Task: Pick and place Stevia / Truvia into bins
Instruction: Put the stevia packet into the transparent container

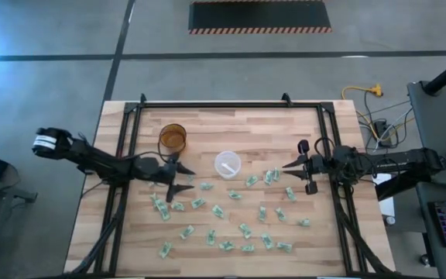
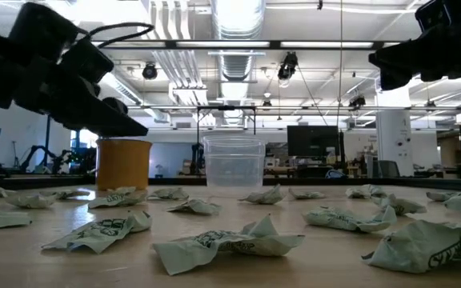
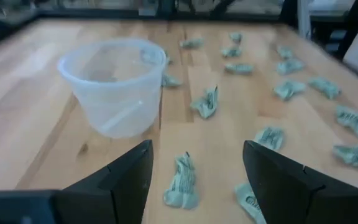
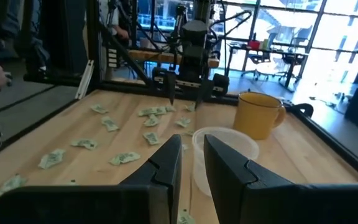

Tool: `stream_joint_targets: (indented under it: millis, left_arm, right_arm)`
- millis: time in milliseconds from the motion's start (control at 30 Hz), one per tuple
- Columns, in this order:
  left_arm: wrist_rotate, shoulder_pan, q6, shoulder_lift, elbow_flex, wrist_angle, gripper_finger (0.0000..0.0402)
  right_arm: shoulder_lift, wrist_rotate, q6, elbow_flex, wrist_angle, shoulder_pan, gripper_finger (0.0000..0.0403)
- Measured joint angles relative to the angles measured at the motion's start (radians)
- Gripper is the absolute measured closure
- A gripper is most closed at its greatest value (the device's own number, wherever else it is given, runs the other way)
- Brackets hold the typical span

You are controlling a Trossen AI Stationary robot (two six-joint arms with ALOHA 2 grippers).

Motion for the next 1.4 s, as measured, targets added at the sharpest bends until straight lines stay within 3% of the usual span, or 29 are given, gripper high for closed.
stream_joint_targets:
  millis: [200,500,1400]
  left_arm:
    - [-0.068,0.0,-0.008,0.071,0.24,-0.434,0.0219]
    - [-0.069,-0.012,0.044,0.301,0.436,-0.59,0.0244]
    - [-0.082,-0.014,-0.008,0.427,0.462,-0.581,0.0251]
  right_arm:
    - [0.0,0.0,0.037,0.0,-0.001,0.0,0.0344]
    - [0.0,0.0,0.055,-0.001,-0.031,0.0,0.0344]
    - [0.0,0.0,0.054,-0.001,-0.031,0.0,0.0344]
